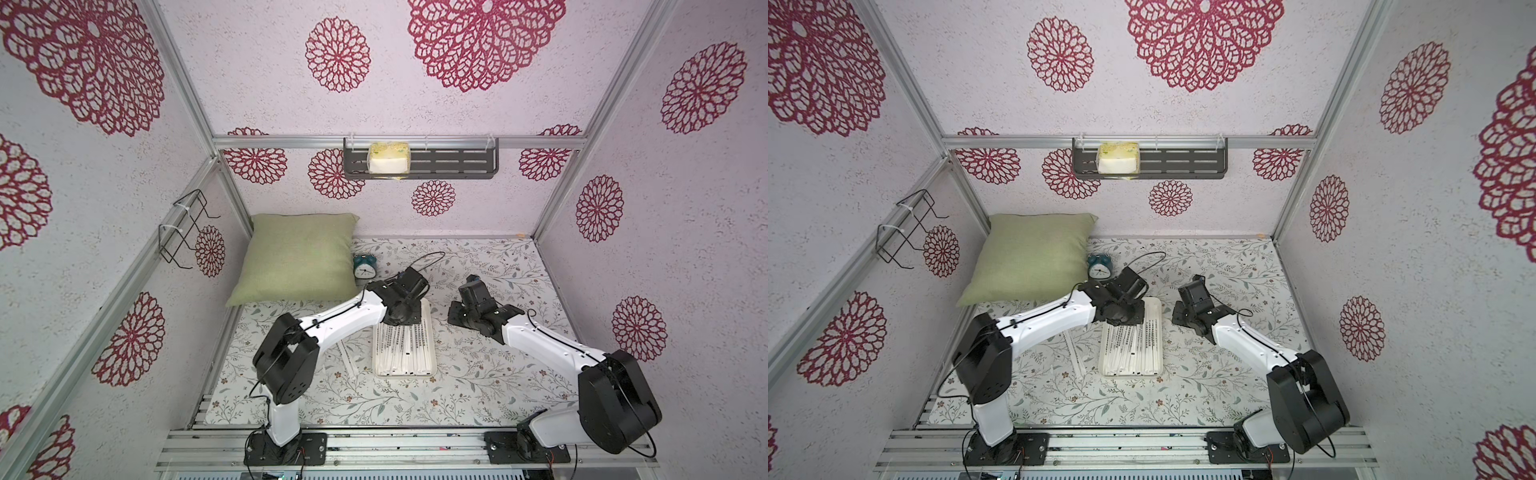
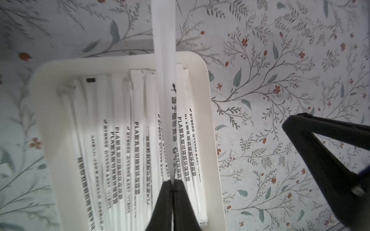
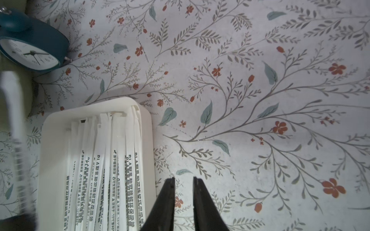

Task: Put the straws into the storage box
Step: Place the straw in the storage box, then pick up the straw from the center of the board.

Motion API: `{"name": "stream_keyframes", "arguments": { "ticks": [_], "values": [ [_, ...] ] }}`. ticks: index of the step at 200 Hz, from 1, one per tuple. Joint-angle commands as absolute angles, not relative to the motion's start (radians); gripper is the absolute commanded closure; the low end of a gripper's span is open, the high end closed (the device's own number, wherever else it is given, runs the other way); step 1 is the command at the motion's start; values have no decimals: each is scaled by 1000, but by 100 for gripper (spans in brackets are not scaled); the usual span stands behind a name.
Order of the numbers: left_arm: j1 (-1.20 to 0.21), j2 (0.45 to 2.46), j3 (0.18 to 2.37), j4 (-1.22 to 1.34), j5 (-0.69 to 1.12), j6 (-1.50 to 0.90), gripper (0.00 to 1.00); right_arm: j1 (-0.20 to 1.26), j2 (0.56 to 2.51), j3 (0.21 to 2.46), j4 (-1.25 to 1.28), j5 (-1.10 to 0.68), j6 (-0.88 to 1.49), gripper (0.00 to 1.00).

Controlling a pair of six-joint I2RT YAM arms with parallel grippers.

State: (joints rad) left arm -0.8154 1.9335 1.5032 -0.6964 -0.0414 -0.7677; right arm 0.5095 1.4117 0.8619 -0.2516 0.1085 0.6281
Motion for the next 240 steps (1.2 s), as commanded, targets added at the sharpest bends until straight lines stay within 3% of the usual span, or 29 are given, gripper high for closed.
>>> {"name": "stream_keyframes", "arguments": {
  "ticks": [1,53,89,113,150,170,205,240],
  "values": [
    [-812,1993,1541,-667,13,-766,94,513,1399,855,-237,73,628,77],
    [-826,2076,1539,-654,34,-782,93,513,1404,841,-225,65,634,77],
    [-826,2081,1546,-665,10,-790,85,513,1403,838,-224,61,634,77],
    [-824,2046,1542,-698,-11,-804,77,513,1403,836,-222,62,636,77],
    [-820,1880,1501,-745,-70,-833,76,515,1407,838,-217,57,638,77],
    [-785,1749,1394,-778,-124,-860,72,523,1398,836,-231,66,634,77],
    [-635,1514,1074,-759,-161,-880,47,619,1402,840,-249,85,642,77],
    [-525,1445,924,-719,-147,-861,49,683,1444,864,-243,93,667,77]
  ]
}}
